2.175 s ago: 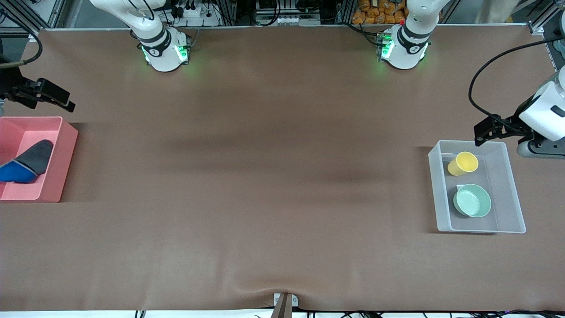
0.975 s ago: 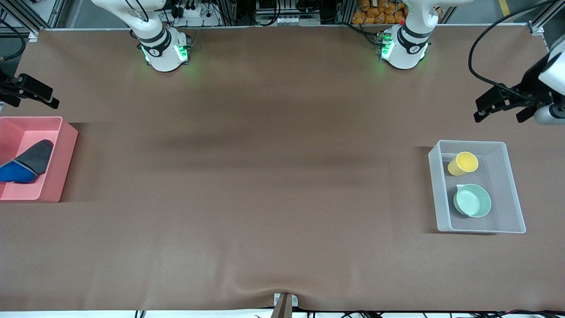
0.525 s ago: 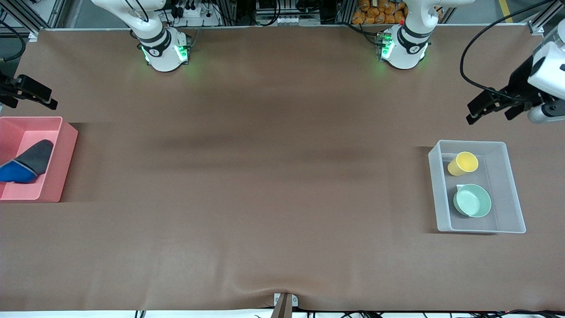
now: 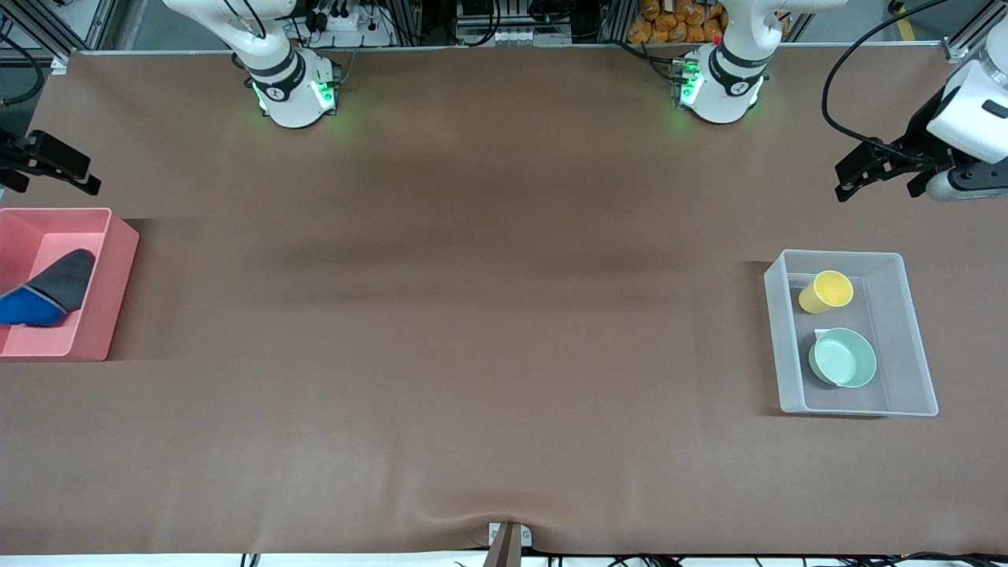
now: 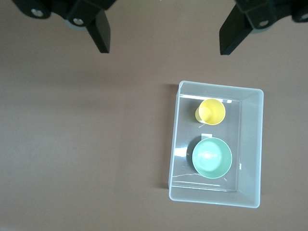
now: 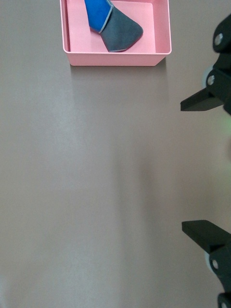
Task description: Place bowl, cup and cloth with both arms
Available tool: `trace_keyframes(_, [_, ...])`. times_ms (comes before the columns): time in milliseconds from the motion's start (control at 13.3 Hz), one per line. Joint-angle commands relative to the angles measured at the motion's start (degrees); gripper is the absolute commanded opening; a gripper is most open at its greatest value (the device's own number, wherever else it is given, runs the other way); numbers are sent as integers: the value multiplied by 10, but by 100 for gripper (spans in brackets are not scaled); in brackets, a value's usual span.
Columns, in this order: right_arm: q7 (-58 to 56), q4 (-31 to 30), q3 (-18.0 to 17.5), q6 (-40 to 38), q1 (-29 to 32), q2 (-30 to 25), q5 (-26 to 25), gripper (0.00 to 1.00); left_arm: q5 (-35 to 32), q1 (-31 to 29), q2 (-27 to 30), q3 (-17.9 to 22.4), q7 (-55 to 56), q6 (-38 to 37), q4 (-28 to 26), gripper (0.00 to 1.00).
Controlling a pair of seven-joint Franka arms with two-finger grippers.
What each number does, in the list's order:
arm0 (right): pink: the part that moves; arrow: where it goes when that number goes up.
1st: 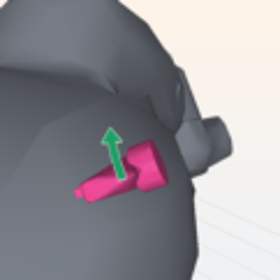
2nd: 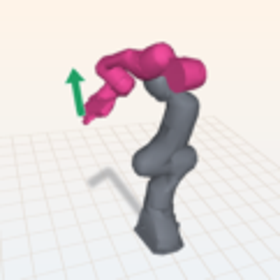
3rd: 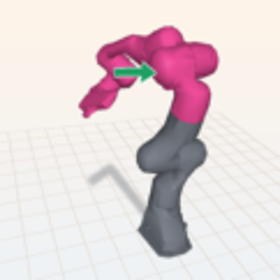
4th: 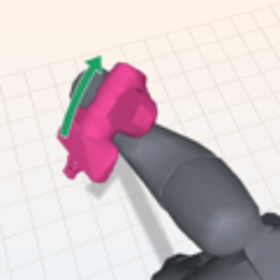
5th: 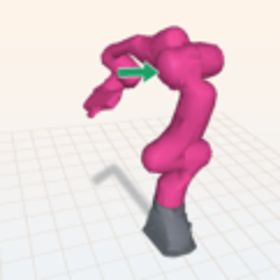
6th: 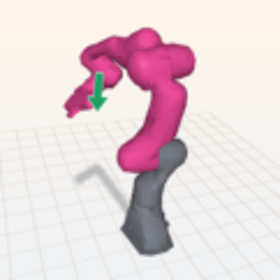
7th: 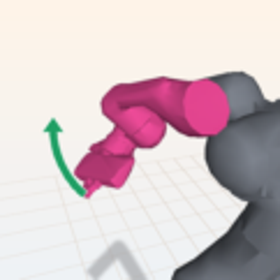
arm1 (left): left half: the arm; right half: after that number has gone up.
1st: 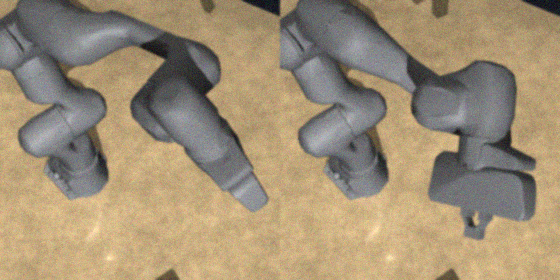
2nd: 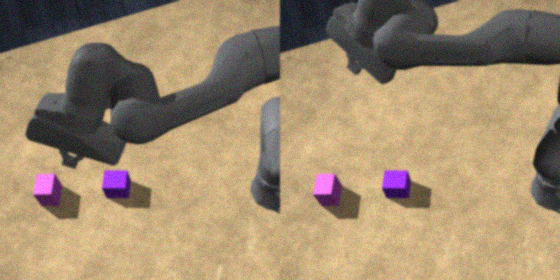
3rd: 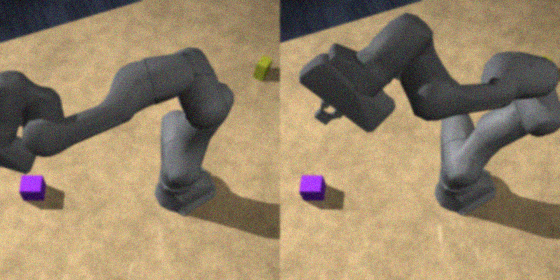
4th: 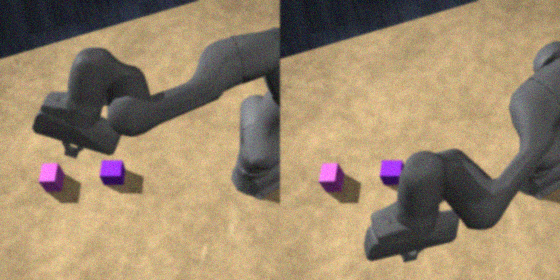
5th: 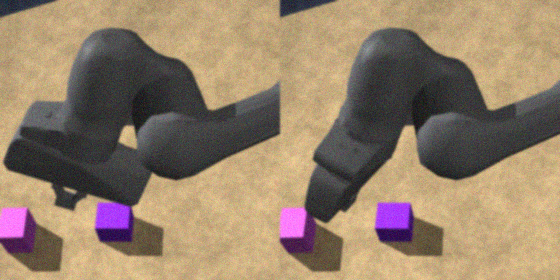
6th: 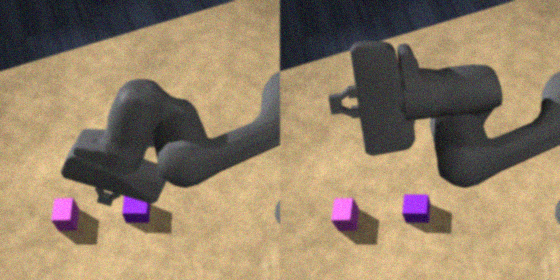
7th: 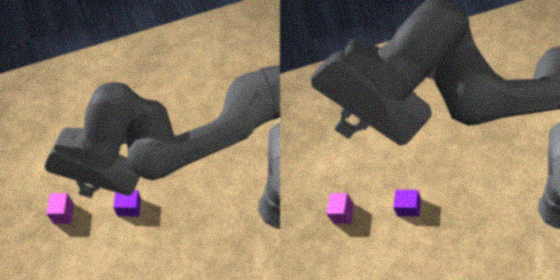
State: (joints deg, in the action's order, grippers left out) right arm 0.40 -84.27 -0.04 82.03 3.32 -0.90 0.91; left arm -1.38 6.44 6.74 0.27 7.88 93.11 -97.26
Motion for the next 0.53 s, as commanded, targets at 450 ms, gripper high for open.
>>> trace_keyframes(450, [-4,10,0,-6,0,4,-7,100,-5,5,5,-2,-6,-37,37,100])
